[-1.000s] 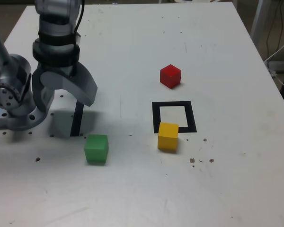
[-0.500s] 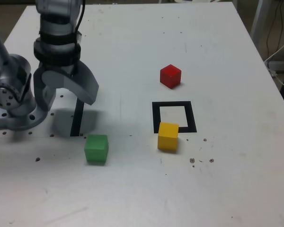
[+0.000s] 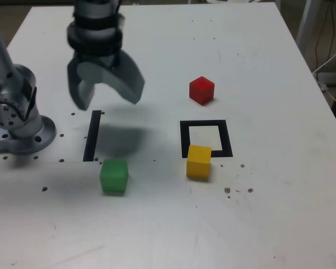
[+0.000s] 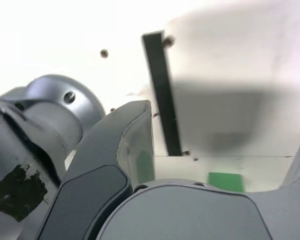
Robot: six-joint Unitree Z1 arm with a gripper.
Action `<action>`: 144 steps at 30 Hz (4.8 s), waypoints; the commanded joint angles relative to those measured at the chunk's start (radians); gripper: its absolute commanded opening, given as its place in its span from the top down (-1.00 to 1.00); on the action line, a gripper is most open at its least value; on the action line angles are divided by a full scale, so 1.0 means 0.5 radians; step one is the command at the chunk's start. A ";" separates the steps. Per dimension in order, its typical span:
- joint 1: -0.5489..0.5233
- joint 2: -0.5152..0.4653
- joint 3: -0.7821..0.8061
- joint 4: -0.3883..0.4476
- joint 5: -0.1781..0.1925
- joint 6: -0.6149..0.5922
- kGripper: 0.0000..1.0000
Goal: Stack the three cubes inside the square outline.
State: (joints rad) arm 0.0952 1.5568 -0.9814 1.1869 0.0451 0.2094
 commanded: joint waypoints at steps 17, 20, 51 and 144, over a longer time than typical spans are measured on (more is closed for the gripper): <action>0.135 0.720 -1.122 0.424 0.051 -0.097 -1.00; 0.150 0.866 -1.327 0.515 0.058 -0.200 -1.00; 0.405 1.467 -1.808 0.701 -0.146 -0.567 -0.90; 0.294 1.078 -1.079 0.056 -0.183 0.230 -0.85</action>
State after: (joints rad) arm 0.2347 2.0878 -1.5229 1.2110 -0.0429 0.3131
